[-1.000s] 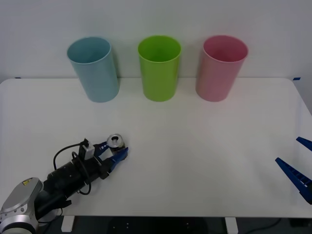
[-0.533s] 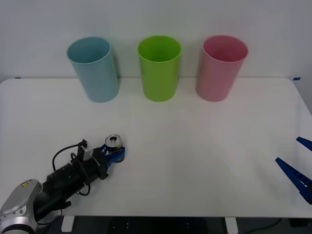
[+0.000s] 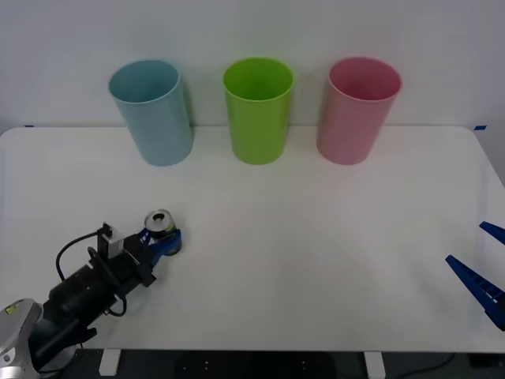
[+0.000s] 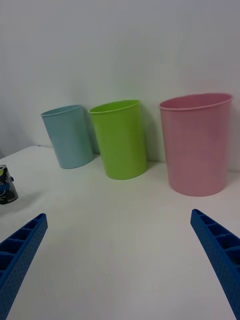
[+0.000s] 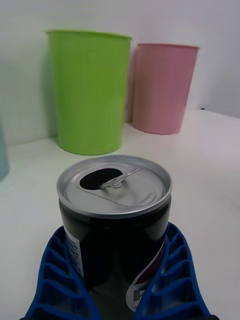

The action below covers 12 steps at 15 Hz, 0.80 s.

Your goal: Grasp the object on the table and drop it into the matching bin: aluminum can to the light blue bin, PET bottle to the pink bin.

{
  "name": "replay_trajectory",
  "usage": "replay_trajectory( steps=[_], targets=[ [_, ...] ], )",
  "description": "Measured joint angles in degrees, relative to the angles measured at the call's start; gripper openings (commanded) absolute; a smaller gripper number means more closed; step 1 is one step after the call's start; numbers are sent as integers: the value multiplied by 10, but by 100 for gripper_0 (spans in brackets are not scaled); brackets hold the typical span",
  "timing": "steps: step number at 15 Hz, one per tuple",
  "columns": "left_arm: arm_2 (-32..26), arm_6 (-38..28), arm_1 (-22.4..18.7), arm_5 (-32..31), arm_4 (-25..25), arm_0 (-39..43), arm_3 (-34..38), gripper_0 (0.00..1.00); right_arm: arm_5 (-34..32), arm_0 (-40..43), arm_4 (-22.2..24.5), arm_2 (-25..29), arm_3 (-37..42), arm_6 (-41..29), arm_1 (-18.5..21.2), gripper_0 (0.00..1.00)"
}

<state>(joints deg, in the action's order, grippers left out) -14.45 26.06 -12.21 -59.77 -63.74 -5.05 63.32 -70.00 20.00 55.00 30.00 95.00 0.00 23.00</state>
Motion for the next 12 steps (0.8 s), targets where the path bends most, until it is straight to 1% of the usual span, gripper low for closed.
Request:
replay_trajectory(
  steps=[4, 12],
  targets=[
    [-22, -28, -1, 0, 12, 16, 44, 0, 0, 0, 0, 0, 0, 0, 0, 100],
    [-59, -196, -7, 6, 13, 76, 210, 0, 0, 0, 0, 0, 0, 0, 0, 100]
  ],
)
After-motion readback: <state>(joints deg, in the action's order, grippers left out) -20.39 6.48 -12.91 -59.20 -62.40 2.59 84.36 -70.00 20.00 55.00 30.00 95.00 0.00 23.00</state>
